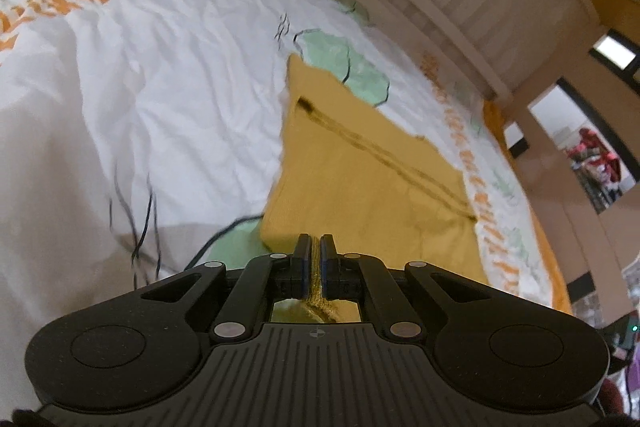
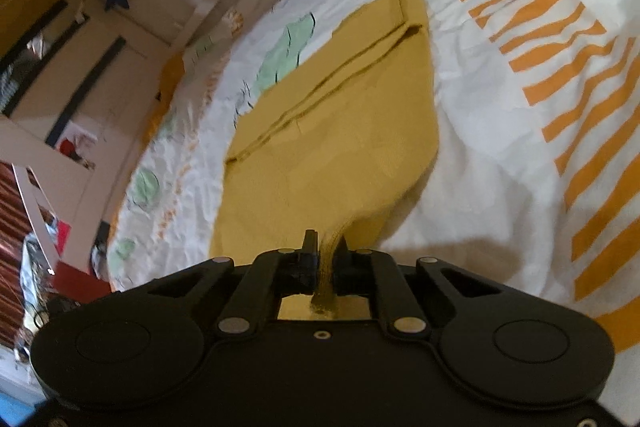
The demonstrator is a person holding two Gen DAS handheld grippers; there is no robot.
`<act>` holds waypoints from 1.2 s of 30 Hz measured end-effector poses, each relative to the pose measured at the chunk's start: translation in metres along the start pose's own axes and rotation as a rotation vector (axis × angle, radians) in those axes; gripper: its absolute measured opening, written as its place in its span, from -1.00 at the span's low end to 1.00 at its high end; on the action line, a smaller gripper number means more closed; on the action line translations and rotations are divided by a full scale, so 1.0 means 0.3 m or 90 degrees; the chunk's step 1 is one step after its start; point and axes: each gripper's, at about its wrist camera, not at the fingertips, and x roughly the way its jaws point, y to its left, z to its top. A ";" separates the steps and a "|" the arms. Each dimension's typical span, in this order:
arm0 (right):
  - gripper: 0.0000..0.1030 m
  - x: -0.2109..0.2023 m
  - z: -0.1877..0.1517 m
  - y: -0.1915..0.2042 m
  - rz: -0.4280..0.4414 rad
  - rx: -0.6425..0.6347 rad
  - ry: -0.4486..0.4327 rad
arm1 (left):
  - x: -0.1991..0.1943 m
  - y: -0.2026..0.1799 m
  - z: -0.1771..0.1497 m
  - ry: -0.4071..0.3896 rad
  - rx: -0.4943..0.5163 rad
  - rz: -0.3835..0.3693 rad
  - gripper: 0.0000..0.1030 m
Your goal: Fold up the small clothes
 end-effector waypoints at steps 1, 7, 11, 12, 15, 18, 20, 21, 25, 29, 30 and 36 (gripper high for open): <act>-0.73 -0.003 0.012 -0.001 0.007 0.005 -0.008 | 0.001 -0.004 0.013 -0.006 -0.002 -0.002 -0.91; -0.73 0.000 0.105 -0.009 0.036 0.032 -0.054 | 0.022 -0.037 0.103 -0.050 0.001 -0.019 -0.98; -0.73 0.033 0.183 -0.015 0.037 0.029 -0.070 | 0.072 -0.054 0.171 -0.058 0.001 -0.021 -0.98; -0.73 0.047 0.201 -0.017 0.034 0.031 -0.071 | 0.086 -0.060 0.179 -0.054 0.008 -0.020 -0.98; -0.72 0.074 0.221 -0.027 0.031 0.033 -0.061 | 0.111 -0.074 0.172 -0.030 0.055 -0.007 -0.96; -0.56 0.103 0.210 -0.033 0.022 0.033 -0.017 | 0.126 -0.054 0.129 0.012 0.068 0.012 -0.91; -0.45 0.114 0.190 -0.033 -0.003 0.025 0.007 | 0.138 -0.023 0.093 0.052 0.054 0.023 -0.75; -0.21 0.117 0.180 -0.033 -0.016 0.019 0.015 | 0.141 -0.007 0.075 0.068 0.046 0.030 -0.52; 0.20 0.108 0.148 -0.023 -0.049 -0.011 0.019 | 0.122 0.020 0.045 0.093 0.017 0.027 -0.37; 0.41 0.129 0.140 0.025 -0.075 -0.090 0.034 | 0.104 0.009 0.035 0.109 0.028 0.030 -0.02; 0.43 0.136 0.140 0.033 -0.079 -0.105 0.038 | 0.104 0.007 0.031 0.117 0.031 0.036 -0.01; 0.43 0.216 0.121 0.041 -0.063 -0.121 0.082 | 0.136 0.007 -0.007 0.174 0.051 0.076 0.01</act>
